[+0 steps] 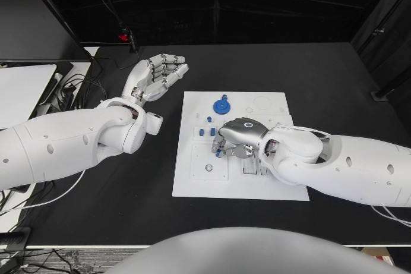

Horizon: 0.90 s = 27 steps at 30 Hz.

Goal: Assemble the parts on the task board

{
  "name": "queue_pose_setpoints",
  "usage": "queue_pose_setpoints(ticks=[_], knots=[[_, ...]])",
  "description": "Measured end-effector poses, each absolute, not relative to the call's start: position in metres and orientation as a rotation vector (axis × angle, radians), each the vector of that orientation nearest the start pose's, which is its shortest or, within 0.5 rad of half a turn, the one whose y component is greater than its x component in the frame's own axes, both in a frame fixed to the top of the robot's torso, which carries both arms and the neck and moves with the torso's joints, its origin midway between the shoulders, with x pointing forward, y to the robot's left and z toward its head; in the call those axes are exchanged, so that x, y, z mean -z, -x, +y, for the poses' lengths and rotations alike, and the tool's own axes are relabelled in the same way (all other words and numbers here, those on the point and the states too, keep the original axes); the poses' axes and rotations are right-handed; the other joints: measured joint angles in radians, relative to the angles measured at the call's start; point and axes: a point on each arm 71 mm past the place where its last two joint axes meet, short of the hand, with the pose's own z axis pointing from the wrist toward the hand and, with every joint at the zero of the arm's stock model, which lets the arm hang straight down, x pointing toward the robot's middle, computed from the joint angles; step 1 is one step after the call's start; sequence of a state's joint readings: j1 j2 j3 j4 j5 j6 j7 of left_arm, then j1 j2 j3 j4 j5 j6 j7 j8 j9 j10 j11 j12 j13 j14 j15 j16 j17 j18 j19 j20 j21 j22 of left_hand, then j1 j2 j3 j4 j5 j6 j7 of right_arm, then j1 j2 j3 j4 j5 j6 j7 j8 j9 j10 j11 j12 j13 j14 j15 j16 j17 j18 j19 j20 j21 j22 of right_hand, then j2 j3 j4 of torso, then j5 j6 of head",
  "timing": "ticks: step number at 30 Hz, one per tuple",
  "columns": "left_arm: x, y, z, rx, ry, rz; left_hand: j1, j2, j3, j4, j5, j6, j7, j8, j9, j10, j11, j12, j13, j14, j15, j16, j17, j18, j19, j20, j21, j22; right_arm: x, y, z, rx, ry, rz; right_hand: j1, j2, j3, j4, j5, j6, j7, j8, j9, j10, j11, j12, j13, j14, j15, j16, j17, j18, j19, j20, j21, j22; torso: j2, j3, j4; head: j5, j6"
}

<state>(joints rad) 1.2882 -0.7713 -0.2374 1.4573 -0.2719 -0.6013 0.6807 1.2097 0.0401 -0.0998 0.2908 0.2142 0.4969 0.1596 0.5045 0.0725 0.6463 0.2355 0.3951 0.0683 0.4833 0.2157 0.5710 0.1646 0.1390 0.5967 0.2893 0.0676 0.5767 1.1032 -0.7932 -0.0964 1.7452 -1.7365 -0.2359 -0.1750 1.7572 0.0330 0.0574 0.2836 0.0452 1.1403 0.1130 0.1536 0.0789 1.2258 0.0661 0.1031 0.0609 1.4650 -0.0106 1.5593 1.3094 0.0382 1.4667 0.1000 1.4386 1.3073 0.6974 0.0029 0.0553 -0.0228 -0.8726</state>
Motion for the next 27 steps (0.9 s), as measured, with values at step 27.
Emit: queue_pose_setpoints(ticks=[27], knots=[[0.1813,-0.4897,0.2014,1.344,0.579,1.230,-0.005,0.005,-0.002,0.002,0.000,0.000,0.000,0.004,0.000,0.000,0.000,0.000,0.000,0.000,0.000,0.000,-0.002,0.000,0.000,0.000,0.000,-0.002,0.2280,-0.3991,-0.1114,-0.678,0.578,1.723,0.002,-0.003,0.003,0.003,-0.001,-0.002,0.006,-0.002,0.000,0.000,0.000,-0.010,0.000,0.000,0.000,0.000,0.001,0.000,0.000,0.000,-0.004,0.000,0.000,0.0003,0.0001,-0.010,0.000]])
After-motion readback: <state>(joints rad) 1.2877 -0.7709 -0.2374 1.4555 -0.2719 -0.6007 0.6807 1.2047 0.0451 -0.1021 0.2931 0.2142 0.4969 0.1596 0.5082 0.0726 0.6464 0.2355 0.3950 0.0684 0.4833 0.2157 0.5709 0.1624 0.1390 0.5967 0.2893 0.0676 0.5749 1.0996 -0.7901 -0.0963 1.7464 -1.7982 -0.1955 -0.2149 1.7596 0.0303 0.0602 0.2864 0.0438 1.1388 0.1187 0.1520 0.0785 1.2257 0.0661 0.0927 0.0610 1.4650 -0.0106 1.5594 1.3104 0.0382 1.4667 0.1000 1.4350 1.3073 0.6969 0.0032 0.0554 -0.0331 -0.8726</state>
